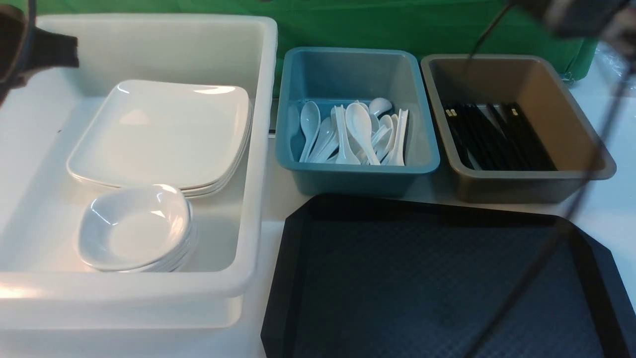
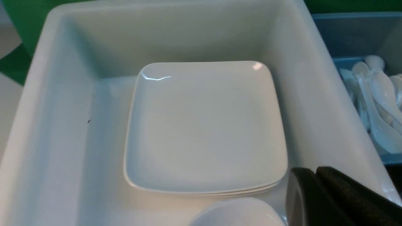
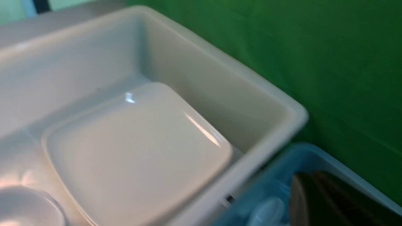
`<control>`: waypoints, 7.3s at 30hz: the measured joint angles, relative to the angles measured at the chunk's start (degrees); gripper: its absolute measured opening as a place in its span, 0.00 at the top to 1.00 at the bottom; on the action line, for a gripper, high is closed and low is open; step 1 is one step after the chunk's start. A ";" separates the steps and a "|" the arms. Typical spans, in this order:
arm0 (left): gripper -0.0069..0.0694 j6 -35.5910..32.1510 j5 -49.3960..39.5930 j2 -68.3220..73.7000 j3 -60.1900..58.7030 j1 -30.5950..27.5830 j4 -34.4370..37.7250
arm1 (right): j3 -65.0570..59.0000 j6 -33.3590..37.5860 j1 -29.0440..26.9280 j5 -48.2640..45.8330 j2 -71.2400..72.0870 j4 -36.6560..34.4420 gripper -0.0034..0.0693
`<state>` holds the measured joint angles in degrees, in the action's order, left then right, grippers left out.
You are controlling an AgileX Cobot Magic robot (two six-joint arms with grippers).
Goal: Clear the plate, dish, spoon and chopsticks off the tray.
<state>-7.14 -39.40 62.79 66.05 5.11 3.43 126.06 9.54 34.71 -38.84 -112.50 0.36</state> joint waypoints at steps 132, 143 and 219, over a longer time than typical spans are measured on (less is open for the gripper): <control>0.89 2.79 26.60 -62.85 -66.32 -8.54 -0.24 | -95.47 -23.48 -16.82 29.23 112.69 10.03 0.63; 0.89 2.79 26.60 -62.85 -66.32 -8.54 -0.24 | -98.03 -14.24 -16.82 26.56 112.69 4.51 0.63; 0.89 2.73 26.66 -62.85 -66.32 -8.54 -0.63 | -126.45 -2.42 -35.23 23.89 112.42 -1.54 0.63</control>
<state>-4.41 -12.73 -0.06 -0.27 -3.43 2.81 -0.39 7.12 -0.52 -14.95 -0.08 -1.18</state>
